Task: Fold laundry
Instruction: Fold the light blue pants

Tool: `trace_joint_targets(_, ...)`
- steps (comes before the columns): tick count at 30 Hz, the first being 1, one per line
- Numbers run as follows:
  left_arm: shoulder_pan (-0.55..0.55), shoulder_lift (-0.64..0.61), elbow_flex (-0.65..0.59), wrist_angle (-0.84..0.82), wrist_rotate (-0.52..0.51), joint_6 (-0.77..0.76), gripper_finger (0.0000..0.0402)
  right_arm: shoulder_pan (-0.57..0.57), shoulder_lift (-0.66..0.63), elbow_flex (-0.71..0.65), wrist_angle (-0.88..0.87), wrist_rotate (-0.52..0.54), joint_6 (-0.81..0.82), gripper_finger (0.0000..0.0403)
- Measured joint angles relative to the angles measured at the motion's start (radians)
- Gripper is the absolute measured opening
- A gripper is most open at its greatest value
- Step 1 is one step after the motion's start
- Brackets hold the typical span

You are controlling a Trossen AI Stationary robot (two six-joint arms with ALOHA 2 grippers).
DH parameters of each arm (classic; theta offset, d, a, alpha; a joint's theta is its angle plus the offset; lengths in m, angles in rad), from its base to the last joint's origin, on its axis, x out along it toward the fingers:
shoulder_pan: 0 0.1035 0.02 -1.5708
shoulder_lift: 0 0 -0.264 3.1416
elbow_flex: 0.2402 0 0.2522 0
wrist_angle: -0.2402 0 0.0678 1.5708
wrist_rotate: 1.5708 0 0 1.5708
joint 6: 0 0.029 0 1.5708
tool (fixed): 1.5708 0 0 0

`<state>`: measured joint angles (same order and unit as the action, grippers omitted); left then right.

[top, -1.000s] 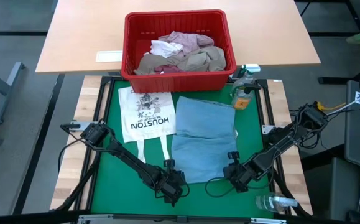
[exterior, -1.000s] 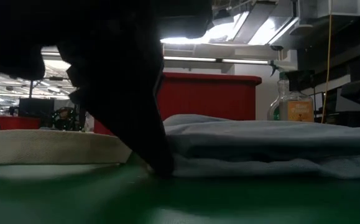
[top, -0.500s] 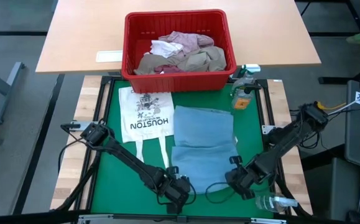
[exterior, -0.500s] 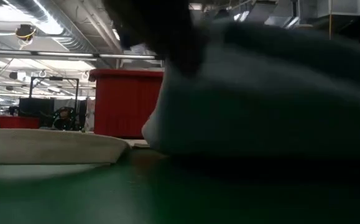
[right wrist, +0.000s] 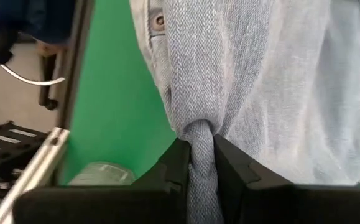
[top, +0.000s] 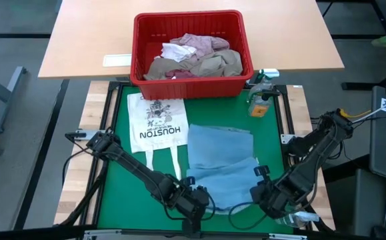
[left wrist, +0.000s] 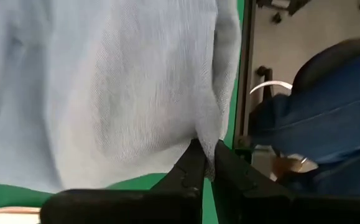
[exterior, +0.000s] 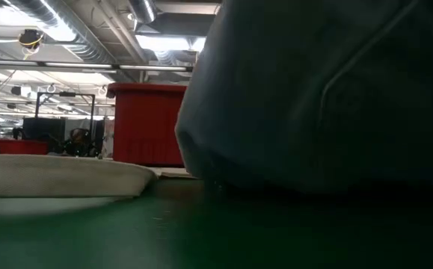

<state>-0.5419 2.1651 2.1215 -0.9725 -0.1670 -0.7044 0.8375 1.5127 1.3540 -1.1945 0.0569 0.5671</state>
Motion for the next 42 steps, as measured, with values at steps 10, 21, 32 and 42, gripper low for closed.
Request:
trace_joint_targets(10,0.019,-0.001,0.128,-0.106,-0.012,0.000,0.0012,0.000,-0.003,0.039,-0.011,-0.149,0.007,0.0053)
trace_joint_targets(21,0.111,-0.001,0.137,-0.277,-0.060,-0.028,0.0012,-0.102,-0.122,-0.027,-0.076,-0.128,0.012,0.0052)
trace_joint_targets(32,0.265,-0.001,0.137,-0.373,-0.108,0.065,0.0008,-0.339,-0.436,-0.331,0.007,-0.152,-0.010,0.0052)
trace_joint_targets(42,0.437,0.000,0.118,-0.359,-0.110,0.164,0.0008,-0.700,-0.643,-0.531,0.044,-0.214,-0.088,0.0051)
